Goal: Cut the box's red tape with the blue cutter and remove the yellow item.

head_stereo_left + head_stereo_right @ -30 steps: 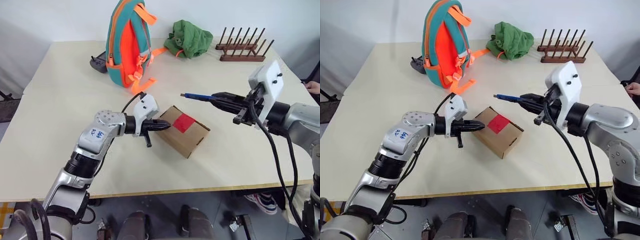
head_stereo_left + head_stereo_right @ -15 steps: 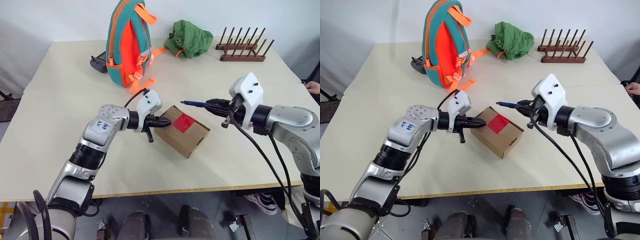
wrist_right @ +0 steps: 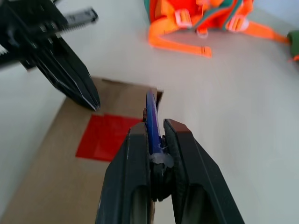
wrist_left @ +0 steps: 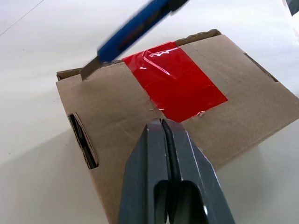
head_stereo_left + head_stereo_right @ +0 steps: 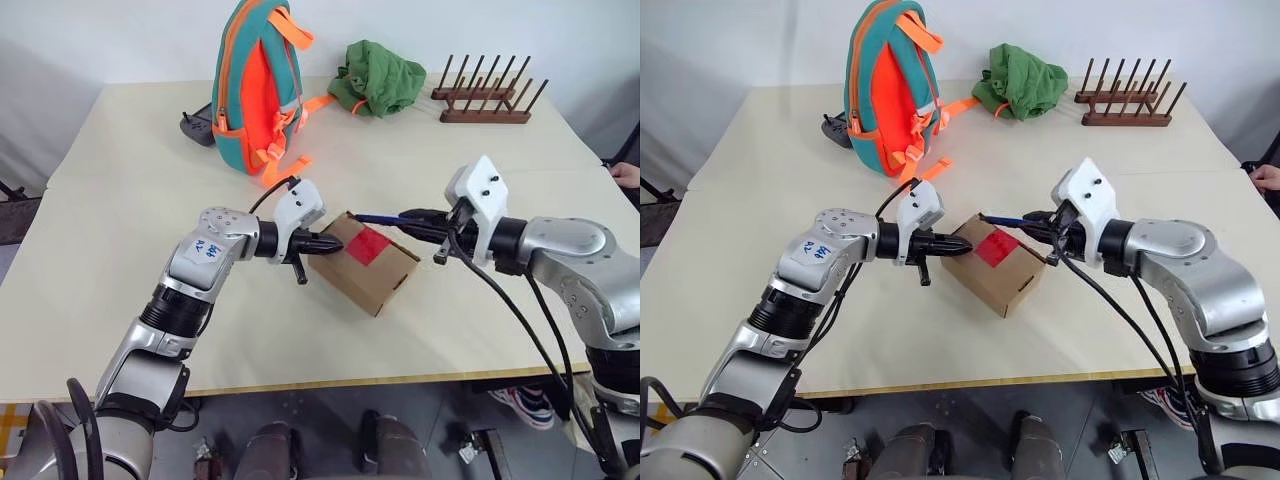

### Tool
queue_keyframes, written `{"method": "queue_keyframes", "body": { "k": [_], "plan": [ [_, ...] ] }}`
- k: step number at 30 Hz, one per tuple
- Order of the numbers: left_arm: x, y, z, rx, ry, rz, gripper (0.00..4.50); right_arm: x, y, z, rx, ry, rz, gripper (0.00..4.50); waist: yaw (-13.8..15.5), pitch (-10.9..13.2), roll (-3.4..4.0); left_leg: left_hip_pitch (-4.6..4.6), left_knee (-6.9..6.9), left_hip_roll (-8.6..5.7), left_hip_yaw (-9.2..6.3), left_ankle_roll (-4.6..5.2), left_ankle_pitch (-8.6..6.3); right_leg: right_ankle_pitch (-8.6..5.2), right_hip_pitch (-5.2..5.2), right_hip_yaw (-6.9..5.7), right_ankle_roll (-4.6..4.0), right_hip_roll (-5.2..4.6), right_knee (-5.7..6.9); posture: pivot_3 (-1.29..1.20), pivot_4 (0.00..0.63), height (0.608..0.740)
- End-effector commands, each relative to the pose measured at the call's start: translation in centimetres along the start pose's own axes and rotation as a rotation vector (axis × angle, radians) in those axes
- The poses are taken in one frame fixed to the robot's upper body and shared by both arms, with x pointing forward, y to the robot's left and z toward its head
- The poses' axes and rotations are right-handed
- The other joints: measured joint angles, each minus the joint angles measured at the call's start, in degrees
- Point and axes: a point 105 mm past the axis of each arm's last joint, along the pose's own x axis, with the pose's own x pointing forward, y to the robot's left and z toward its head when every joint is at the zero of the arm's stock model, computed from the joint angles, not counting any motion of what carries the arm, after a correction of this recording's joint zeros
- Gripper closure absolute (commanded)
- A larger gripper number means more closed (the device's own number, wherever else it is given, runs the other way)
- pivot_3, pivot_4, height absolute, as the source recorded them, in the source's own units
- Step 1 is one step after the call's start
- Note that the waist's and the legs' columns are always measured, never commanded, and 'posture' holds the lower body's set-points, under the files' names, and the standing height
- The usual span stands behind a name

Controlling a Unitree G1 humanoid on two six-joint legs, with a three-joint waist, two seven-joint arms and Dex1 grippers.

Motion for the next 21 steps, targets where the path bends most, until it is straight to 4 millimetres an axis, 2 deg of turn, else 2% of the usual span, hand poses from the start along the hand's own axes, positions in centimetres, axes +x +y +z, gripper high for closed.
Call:
{"method": "queue_keyframes", "body": {
  "k": [1,11,21],
  "plan": [
    [0.1,-0.2,0.7,0.027,-0.006,0.002,4.48,-0.2,-0.6,1.3,-0.04,-0.042,-0.018,4.32,0.0,0.0,0.0,0.0,0.0,0.0,0.01,0.0,0.0,0.0,0.0,0.0,0.0,0.0,-0.01,0.0,0.15,0.74],
    [0.0,-0.2,0.6,0.023,-0.009,0.009,4.48,-0.5,-1.0,1.6,-0.049,-0.046,-0.015,4.32,0.0,0.0,0.0,0.0,0.02,0.0,0.0,0.0,0.0,0.0,0.01,0.0,0.0,0.0,0.01,0.0,0.15,0.74],
    [0.1,-0.1,0.6,0.017,-0.009,0.022,4.48,-0.8,0.1,0.5,-0.056,0.02,0.061,4.32,0.0,0.0,0.0,0.01,0.02,0.0,0.0,0.0,0.0,0.0,0.01,0.0,0.0,0.0,0.01,0.0,0.15,0.74]
  ]
}}
